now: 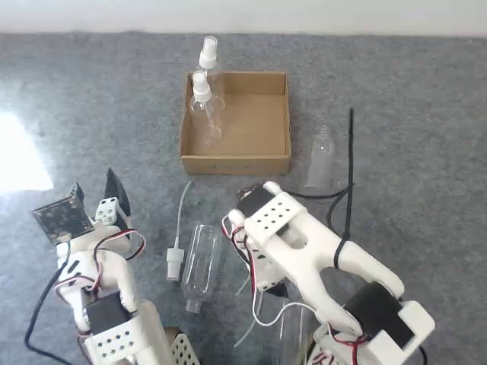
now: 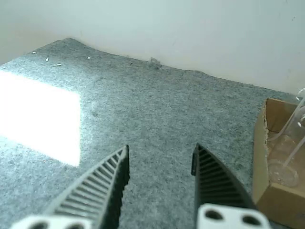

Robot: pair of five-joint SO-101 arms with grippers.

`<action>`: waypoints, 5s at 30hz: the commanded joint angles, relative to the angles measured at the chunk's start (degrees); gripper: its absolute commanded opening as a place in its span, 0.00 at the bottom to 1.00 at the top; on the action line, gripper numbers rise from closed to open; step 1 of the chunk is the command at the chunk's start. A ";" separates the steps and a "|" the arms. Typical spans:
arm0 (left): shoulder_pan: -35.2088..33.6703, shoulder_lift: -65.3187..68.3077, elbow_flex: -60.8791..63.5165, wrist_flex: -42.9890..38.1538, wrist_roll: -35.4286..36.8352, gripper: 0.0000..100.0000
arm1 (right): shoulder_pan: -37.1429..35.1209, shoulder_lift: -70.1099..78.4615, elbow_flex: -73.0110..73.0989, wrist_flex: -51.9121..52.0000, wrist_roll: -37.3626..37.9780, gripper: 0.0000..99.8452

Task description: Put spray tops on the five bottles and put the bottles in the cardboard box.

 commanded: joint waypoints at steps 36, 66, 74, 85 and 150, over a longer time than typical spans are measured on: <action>0.18 -0.88 -1.54 -1.58 0.18 0.20 | -0.13 -12.70 3.78 -3.65 8.62 0.02; 0.26 -0.88 -1.54 -1.58 0.18 0.20 | 30.37 -27.38 -6.77 -19.12 19.52 0.19; 0.26 -0.88 -1.54 -1.58 0.18 0.20 | 32.92 -4.44 -24.35 -19.12 15.65 0.28; 0.26 -0.88 -1.54 -1.58 0.18 0.20 | 36.09 20.97 -43.78 -19.21 15.47 0.30; 0.26 -0.88 -1.54 -1.58 0.18 0.20 | 43.21 17.45 -32.79 8.92 41.32 0.21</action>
